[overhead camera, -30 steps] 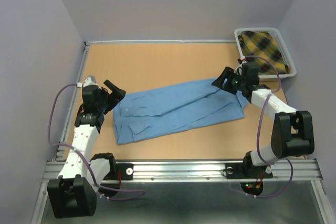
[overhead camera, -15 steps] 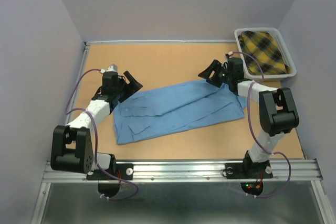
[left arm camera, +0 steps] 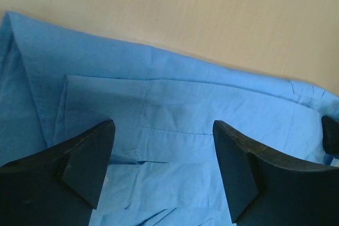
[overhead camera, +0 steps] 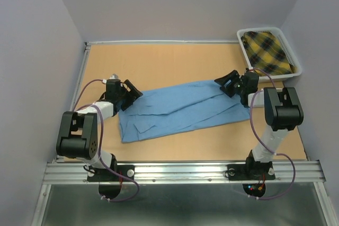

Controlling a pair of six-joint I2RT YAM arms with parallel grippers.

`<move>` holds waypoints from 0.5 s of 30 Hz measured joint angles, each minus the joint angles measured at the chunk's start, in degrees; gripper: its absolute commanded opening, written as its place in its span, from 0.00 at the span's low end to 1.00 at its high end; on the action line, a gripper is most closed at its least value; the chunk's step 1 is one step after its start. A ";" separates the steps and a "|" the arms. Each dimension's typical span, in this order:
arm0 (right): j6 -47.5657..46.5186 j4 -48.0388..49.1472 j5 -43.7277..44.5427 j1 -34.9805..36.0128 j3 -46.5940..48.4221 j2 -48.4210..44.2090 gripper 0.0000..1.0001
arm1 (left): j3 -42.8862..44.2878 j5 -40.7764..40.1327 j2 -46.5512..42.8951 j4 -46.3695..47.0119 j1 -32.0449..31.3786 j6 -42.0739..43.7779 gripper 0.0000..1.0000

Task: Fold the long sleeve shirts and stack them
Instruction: Fold the shirt

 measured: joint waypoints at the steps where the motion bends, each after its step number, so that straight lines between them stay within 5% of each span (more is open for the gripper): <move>1: 0.11 1.64 -0.59 -1.05 -0.92 0.00 0.72 | -0.20 -0.17 -0.20 0.48 0.35 -0.33 0.86; 15: -2.27 -5.84 -4.07 -2.34 -2.29 -8.46 0.72 | -0.37 -7.13 -10.54 -9.81 2.71 0.13 0.86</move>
